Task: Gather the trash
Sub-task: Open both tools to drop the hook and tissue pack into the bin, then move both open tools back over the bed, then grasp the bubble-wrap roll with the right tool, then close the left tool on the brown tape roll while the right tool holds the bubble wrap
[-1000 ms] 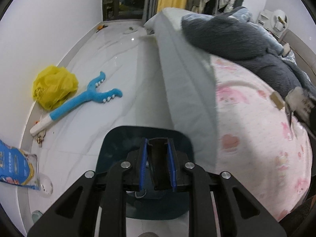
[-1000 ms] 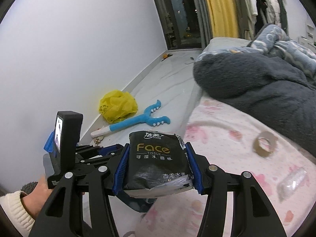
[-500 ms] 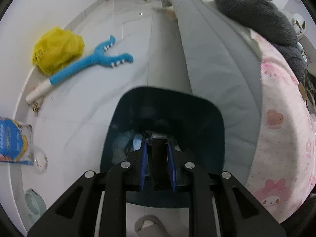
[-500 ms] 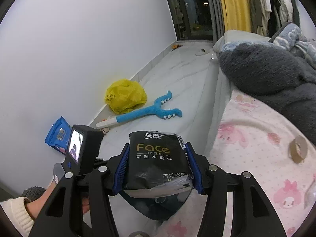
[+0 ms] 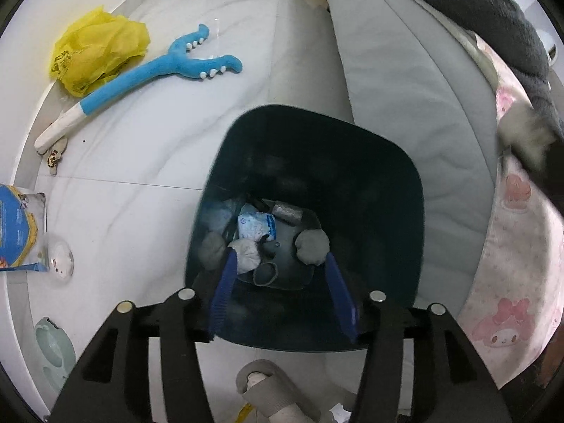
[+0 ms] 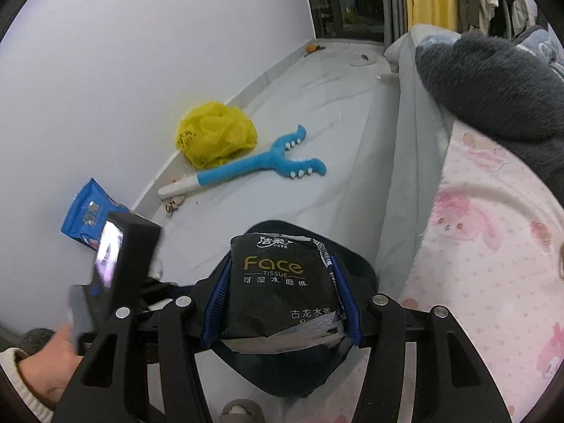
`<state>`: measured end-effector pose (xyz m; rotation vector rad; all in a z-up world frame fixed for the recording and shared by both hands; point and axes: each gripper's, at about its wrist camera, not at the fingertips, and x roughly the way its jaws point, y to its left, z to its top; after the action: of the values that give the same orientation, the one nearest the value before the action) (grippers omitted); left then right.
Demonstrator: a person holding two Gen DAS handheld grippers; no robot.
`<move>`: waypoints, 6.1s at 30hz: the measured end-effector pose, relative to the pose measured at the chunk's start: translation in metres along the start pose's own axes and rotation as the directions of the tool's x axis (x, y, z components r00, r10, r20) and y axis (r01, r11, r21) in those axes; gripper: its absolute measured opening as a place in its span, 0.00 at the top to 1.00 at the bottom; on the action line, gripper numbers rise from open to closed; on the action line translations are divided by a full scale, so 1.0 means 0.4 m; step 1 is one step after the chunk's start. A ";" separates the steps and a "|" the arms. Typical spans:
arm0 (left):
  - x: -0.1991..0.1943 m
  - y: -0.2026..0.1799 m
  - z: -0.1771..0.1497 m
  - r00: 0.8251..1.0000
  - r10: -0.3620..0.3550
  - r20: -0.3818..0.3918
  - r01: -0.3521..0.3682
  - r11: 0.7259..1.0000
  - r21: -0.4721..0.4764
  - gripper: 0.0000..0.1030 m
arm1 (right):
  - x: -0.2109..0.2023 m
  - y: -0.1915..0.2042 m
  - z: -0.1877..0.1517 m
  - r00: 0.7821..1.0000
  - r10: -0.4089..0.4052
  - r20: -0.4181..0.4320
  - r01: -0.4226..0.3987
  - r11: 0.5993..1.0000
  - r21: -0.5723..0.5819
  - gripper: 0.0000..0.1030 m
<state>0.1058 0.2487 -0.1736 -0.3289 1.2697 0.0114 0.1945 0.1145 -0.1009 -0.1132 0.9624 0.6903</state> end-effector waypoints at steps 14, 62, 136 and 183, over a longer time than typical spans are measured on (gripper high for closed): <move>-0.135 0.052 0.016 0.983 0.024 0.180 -0.027 1.000 0.014 0.36 | 0.138 0.029 -0.029 0.989 -0.036 -0.145 0.035 0.999 -0.014 0.46; -0.508 -0.099 0.023 0.775 -0.108 0.623 0.002 0.986 0.169 0.15 | 0.055 0.054 -0.029 0.994 -0.108 -0.026 0.104 0.989 -0.103 0.09; -0.144 -0.817 0.118 0.884 -0.310 0.350 0.082 0.840 0.536 0.05 | -0.425 -0.655 -0.274 0.971 -0.215 0.103 0.214 0.977 0.017 0.38; -0.095 -0.880 0.076 0.921 -0.205 0.331 0.004 0.855 0.518 0.54 | -0.585 -0.682 -0.279 0.957 -0.167 0.239 0.119 0.972 0.202 0.38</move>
<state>0.1893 -0.0726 -0.0471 0.0674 0.8254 -0.3411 0.1863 -0.2564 -0.0385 0.0694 0.7586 0.4648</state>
